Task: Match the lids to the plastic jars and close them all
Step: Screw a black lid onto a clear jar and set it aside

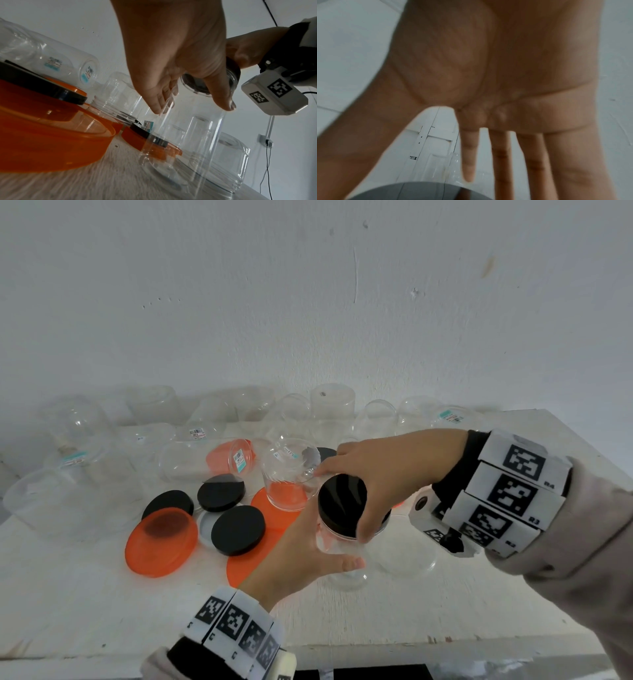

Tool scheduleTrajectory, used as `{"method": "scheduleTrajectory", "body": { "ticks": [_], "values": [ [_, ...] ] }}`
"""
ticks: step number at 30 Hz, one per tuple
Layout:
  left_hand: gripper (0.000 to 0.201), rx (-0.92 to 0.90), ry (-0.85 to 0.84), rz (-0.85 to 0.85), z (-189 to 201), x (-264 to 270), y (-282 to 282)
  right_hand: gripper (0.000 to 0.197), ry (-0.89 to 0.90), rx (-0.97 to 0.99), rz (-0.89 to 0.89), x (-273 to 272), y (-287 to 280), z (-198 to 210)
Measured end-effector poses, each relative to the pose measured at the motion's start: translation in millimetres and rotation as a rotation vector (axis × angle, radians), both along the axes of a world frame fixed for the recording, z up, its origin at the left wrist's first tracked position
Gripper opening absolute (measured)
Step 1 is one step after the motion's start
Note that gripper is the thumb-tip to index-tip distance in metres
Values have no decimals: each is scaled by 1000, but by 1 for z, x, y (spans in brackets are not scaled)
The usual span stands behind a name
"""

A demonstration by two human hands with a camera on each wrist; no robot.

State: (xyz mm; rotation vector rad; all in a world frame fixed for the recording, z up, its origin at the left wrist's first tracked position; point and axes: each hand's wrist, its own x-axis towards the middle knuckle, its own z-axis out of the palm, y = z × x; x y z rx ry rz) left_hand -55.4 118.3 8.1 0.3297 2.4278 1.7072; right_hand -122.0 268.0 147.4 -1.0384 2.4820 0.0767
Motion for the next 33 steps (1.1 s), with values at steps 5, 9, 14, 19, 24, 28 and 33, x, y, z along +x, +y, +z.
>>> {"method": "scheduleTrajectory", "body": {
  "ticks": [5, 9, 14, 19, 24, 28, 33],
  "values": [
    [90, 5, 7, 10, -1, 0, 1, 75, 59, -68, 70, 3, 1, -1],
    [86, -3, 5, 28, -2, 1, 0, 65, 190, -80, 32, 6, 1, -11],
    [85, -10, 2, 6, 0, 1, 1, 70, 208, -141, -63, 6, 2, -17],
    [85, -2, -4, 10, 1, 1, 1, 82, 19, -91, 15, 4, 6, -8],
    [86, -26, -4, 15, 0, 1, 2, 78, 104, -106, 67, 3, 4, -6],
    [84, -32, -14, 23, -1, 1, 0, 65, 185, -103, 14, 5, 2, -13],
    [86, -15, -14, 10, 0, 1, 1, 65, 163, -106, -56, 6, 0, -15]
  ]
}}
